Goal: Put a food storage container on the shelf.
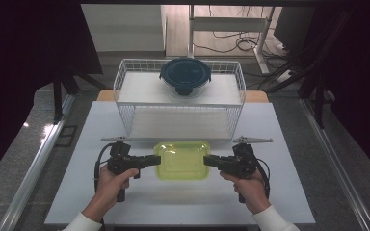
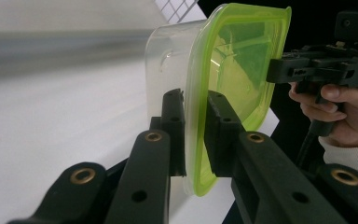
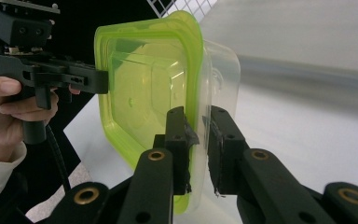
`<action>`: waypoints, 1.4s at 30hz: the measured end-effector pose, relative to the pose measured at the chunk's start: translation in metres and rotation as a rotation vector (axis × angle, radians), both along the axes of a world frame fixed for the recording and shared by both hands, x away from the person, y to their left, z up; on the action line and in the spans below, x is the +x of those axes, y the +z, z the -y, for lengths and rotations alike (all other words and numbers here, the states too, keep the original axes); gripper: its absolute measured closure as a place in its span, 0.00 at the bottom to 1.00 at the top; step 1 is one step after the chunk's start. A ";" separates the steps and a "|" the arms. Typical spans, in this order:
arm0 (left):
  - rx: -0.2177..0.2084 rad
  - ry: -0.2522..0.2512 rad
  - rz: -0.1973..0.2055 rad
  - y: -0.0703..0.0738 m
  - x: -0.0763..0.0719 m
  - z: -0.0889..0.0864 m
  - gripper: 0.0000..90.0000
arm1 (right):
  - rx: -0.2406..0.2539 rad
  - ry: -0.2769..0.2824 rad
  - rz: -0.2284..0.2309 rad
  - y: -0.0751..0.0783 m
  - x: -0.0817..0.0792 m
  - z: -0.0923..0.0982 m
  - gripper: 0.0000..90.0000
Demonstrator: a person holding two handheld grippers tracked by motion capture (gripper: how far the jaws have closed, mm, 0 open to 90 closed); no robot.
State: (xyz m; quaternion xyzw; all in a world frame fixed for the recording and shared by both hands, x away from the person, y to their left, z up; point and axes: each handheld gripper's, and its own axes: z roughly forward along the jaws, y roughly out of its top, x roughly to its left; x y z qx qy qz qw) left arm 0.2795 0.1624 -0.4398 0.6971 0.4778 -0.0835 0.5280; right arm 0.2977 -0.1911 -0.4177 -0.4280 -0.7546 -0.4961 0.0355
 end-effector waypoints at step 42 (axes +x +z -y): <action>-0.004 0.016 0.122 0.084 0.032 -0.009 0.89 | 0.011 0.012 0.133 0.081 0.034 -0.009 0.88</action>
